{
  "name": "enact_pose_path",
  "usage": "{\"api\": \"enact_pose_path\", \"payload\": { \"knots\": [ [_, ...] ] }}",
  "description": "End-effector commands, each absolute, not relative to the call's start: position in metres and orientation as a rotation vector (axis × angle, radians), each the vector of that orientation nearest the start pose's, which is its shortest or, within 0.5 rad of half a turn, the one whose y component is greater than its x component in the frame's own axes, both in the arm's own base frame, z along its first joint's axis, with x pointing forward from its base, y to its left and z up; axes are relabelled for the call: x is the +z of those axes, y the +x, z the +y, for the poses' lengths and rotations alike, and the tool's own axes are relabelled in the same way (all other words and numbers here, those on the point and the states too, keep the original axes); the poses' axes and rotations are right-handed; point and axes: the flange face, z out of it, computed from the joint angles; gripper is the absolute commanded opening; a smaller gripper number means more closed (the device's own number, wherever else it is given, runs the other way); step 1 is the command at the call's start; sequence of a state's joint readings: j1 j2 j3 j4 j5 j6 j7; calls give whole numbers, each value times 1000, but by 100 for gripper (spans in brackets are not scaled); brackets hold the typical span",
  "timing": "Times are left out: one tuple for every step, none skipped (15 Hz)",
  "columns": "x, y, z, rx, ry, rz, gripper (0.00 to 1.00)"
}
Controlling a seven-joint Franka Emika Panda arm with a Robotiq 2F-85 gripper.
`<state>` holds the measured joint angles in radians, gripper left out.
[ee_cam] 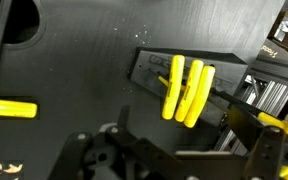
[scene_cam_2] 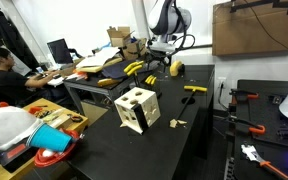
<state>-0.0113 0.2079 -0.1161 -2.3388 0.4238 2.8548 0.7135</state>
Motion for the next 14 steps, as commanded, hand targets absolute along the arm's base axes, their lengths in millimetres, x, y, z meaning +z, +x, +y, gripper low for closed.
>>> {"api": "enact_pose_path", "payload": {
  "knots": [
    [297, 516, -91, -449, -2302, 1673, 100],
    [299, 515, -92, -468, -2294, 1673, 100],
    [305, 514, -92, -491, -2281, 1671, 100],
    [309, 513, -92, -503, -2274, 1668, 100],
    [314, 513, -93, -524, -2262, 1671, 100],
    [318, 513, -93, -541, -2257, 1668, 100],
    [321, 514, -93, -552, -2256, 1668, 100],
    [322, 517, -95, -568, -2257, 1670, 100],
    [323, 518, -96, -577, -2262, 1668, 100],
    [322, 520, -96, -590, -2267, 1675, 100],
    [321, 522, -96, -596, -2280, 1675, 100],
    [319, 524, -95, -597, -2302, 1678, 100],
    [319, 525, -93, -593, -2326, 1669, 100],
    [320, 526, -90, -590, -2344, 1659, 100]
  ]
}}
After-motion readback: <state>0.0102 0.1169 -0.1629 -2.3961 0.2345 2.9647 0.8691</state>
